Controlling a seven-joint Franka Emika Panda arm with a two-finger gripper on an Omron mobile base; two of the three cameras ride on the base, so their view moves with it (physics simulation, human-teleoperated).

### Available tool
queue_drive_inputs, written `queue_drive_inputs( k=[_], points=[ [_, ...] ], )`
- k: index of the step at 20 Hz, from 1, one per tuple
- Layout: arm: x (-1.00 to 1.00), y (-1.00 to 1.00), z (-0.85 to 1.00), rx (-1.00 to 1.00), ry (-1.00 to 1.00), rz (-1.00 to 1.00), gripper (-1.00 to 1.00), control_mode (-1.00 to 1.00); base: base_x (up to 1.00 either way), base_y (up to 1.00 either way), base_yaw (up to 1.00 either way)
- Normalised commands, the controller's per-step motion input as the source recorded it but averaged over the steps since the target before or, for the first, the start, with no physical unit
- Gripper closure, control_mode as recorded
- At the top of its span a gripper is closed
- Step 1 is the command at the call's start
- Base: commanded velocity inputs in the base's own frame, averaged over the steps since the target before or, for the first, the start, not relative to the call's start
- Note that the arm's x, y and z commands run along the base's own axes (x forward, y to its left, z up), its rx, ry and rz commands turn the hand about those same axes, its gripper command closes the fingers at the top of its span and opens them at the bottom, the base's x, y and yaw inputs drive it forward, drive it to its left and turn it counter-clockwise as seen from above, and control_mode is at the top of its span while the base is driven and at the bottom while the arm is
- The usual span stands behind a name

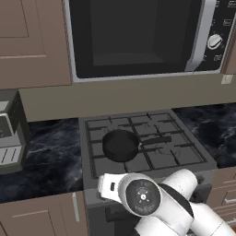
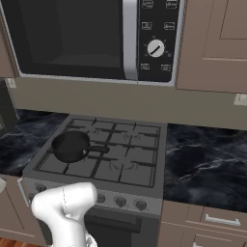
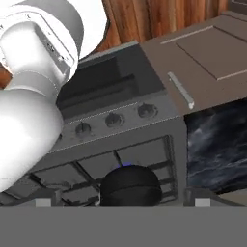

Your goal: Turn off the front left burner of the stove.

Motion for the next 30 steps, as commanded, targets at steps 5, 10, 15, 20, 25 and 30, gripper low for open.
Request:
queue_drive_inputs(
  k=[5,10,15,20,25,30],
  points=[
    [-0.08,0.19,-0.33,-0.36,-0.19,0.35,-1.0,-1.0,0.0,0.0,0.0],
    [0.0,0.1,-0.5,-0.22,-0.3,0.26,-1.0,-1.0,0.0,0.0,0.0],
    [0.03,0.0,-0.59,-0.05,-0.28,0.17,-1.0,-1.0,0.0,0.0,0.0],
    [0.12,0.0,-0.74,0.0,-0.26,0.12,-1.0,-1.0,0.0,0.0,0.0],
    [0.23,0.0,-0.5,0.01,-0.2,0.05,-1.0,-1.0,0.0,0.0,0.0],
    [0.38,0.0,-0.13,0.05,-0.14,0.01,-1.0,-1.0,0.0,0.0,0.0]
  ],
)
